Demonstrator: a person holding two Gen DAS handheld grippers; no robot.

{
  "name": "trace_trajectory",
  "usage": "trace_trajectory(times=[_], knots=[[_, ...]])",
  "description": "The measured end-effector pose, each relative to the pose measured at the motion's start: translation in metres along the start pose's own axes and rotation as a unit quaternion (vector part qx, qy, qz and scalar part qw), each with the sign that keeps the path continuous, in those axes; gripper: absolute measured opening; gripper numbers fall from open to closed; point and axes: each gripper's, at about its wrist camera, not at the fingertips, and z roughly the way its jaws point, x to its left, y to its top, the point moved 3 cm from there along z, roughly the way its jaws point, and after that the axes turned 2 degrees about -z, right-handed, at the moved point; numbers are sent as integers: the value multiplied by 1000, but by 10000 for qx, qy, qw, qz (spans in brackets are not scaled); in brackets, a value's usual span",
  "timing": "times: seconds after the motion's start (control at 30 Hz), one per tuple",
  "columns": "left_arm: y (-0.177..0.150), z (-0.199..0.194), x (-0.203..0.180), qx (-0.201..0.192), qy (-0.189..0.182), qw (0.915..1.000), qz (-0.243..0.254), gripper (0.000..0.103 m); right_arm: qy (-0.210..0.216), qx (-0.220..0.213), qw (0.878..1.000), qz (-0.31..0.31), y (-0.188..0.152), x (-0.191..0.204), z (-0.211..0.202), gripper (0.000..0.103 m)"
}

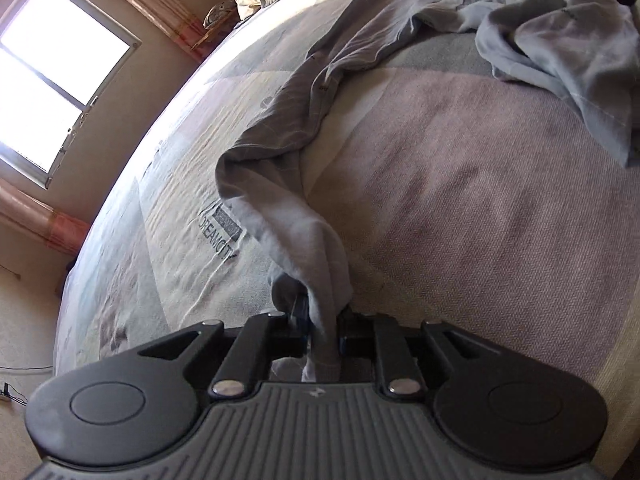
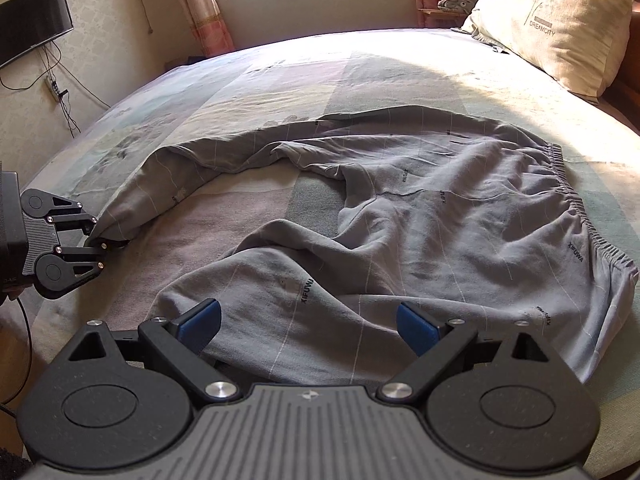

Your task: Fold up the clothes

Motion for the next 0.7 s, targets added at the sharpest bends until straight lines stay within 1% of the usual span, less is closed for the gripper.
trace_trajectory(times=[0.07, 0.13, 0.23, 0.33, 0.4, 0.53, 0.57, 0.63, 0.7], knots=[[-1, -8, 1, -8, -73, 9999, -77, 35, 3, -55, 10000, 20, -1, 1, -7, 97], [-4, -20, -2, -35, -145, 9998, -116, 41, 14, -127, 9999, 18, -3, 2, -16, 97], [-7, -36, -10, -35, -249, 9994, -248, 41, 32, -234, 9997, 16, -6, 4, -29, 97], [-9, -49, -8, 2, -372, 9977, -567, 41, 70, -337, 9994, 28, -11, 6, -44, 97], [-12, -59, -6, 59, -441, 9952, -877, 41, 90, -401, 9992, 34, -14, 7, -54, 97], [-17, -77, 2, 95, -538, 9877, -1468, 41, 124, -497, 9987, -74, -22, 10, -74, 97], [-17, -78, 5, 110, -559, 9847, -1647, 42, 132, -521, 9985, -100, -24, 11, -79, 97], [-16, -79, 12, 157, -611, 9775, -2013, 43, 164, -501, 9984, -183, -27, 13, -84, 97], [-17, -81, 19, 240, -663, 9682, -2401, 43, 219, -491, 9981, -290, -31, 16, -84, 98]])
